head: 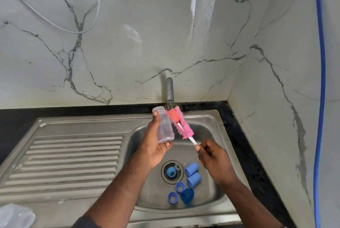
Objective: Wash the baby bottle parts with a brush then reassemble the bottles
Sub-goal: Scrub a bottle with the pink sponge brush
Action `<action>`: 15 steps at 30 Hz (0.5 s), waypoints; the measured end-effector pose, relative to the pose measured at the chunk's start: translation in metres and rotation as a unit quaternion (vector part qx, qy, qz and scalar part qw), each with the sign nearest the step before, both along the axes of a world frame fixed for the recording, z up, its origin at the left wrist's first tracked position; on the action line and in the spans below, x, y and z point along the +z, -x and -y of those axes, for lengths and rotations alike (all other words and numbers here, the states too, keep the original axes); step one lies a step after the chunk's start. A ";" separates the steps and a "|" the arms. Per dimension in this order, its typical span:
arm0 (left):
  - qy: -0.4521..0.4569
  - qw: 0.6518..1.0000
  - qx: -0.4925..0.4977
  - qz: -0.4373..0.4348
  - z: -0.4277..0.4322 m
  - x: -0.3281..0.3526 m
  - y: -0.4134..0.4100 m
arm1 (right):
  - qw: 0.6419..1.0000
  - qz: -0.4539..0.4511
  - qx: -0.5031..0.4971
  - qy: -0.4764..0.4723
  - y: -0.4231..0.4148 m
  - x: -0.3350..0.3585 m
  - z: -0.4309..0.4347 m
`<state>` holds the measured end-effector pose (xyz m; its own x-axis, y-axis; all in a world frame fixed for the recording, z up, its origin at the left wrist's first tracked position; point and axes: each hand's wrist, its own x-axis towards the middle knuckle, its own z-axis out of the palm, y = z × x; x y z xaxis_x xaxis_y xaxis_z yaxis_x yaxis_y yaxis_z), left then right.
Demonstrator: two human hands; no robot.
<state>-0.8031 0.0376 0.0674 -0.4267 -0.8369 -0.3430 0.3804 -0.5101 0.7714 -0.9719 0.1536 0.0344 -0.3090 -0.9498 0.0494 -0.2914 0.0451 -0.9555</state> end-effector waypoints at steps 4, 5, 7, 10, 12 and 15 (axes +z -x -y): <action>0.009 1.000 -0.011 -0.028 0.003 -0.001 -0.002 | 0.998 0.029 0.055 -0.003 -0.002 0.000 -0.006; 0.003 0.999 -0.012 -0.034 0.003 0.001 -0.002 | 0.998 0.031 0.054 -0.006 -0.001 0.000 -0.006; -0.016 0.999 -0.006 -0.044 0.002 0.000 -0.001 | 0.999 0.026 0.022 -0.010 0.003 -0.001 -0.004; -0.009 0.999 -0.014 -0.041 0.000 -0.002 -0.001 | 0.999 0.032 0.017 -0.005 0.002 -0.004 -0.005; -0.005 0.999 -0.020 -0.046 0.001 -0.002 -0.001 | 0.998 0.017 0.059 -0.004 -0.002 -0.005 -0.008; 0.000 0.999 -0.032 -0.034 0.001 0.000 -0.002 | 0.998 0.014 0.058 -0.002 -0.002 -0.007 -0.010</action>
